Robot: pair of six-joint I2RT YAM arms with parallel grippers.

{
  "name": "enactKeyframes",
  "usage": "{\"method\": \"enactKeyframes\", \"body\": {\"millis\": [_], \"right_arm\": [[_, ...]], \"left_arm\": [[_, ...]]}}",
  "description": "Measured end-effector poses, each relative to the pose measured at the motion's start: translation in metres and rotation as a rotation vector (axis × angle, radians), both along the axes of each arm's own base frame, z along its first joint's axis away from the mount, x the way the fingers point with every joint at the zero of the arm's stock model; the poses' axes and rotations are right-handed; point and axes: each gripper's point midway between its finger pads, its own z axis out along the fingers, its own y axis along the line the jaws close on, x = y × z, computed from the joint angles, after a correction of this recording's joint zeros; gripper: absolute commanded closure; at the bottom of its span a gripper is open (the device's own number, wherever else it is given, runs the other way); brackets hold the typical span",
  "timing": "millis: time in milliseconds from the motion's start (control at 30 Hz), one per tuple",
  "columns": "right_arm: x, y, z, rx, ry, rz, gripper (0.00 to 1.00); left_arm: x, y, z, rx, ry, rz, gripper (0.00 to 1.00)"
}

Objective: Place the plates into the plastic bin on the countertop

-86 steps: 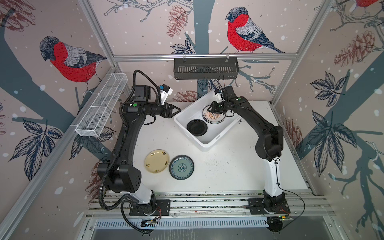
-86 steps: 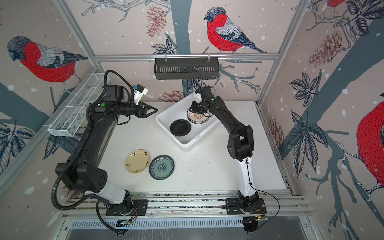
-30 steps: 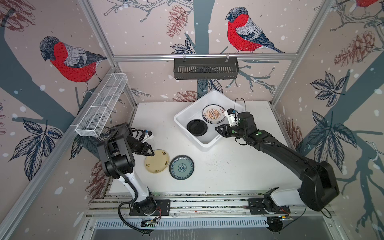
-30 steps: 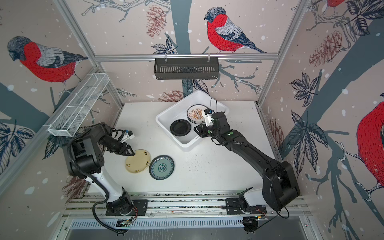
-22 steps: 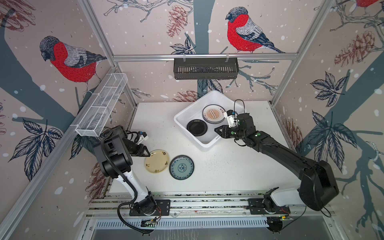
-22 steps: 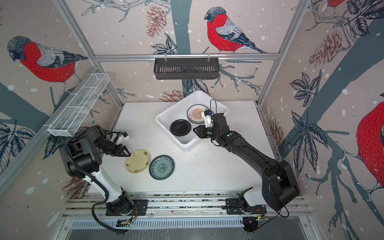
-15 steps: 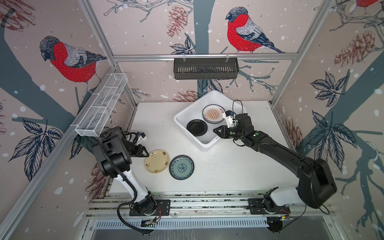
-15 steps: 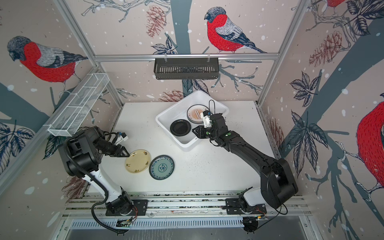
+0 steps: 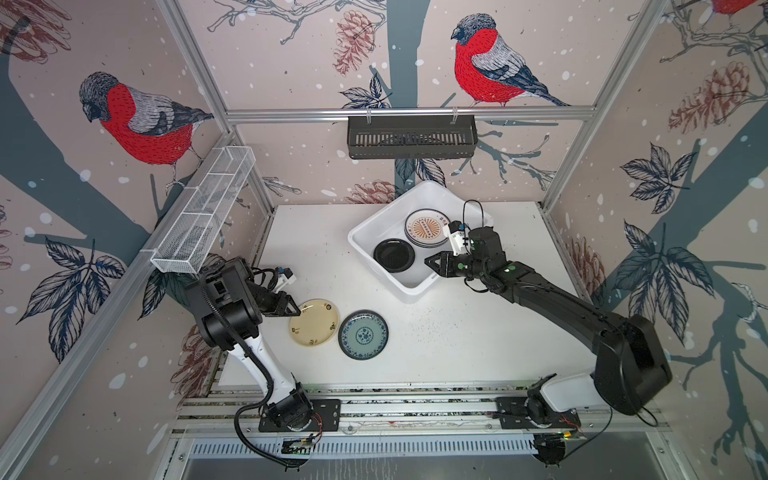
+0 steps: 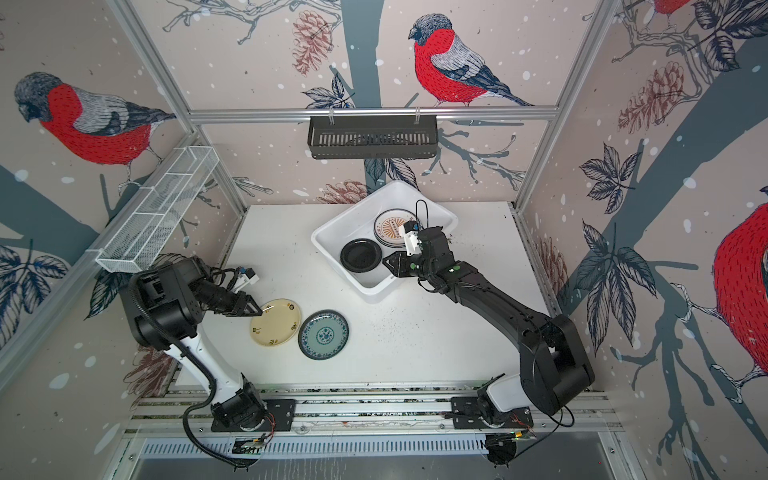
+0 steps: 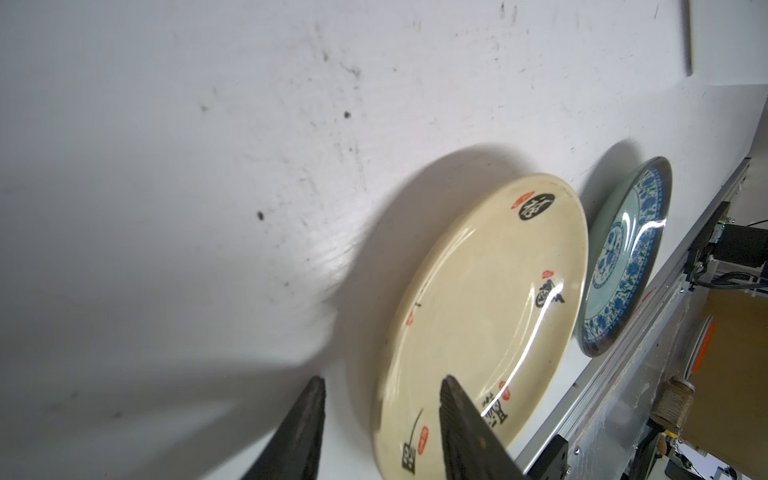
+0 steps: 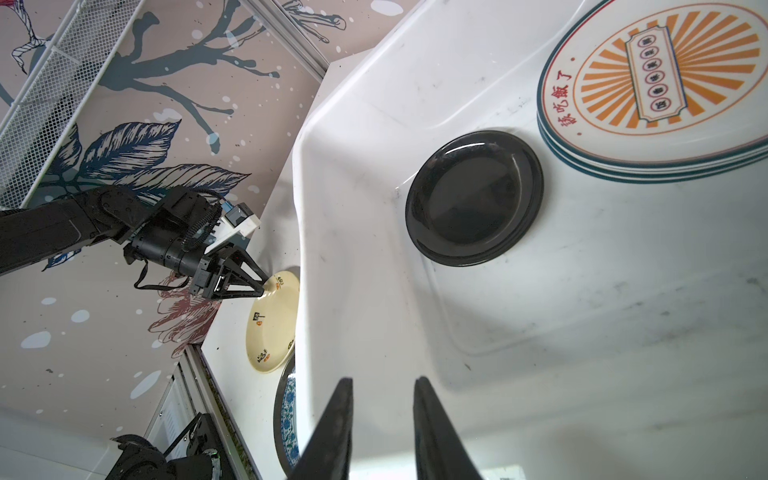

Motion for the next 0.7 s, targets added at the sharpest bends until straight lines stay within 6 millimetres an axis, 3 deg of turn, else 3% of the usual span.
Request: {"method": "enactKeyframes", "body": {"millis": [400, 700], "right_arm": [[0.001, 0.002, -0.006, -0.004, 0.013, 0.002, 0.73], [0.004, 0.005, -0.011, -0.008, 0.022, 0.005, 0.74]], "left_arm": [[0.005, -0.009, -0.001, -0.058, -0.02, 0.018, 0.58], [0.007, -0.016, -0.004, -0.075, -0.026, 0.016, 0.69]]}}
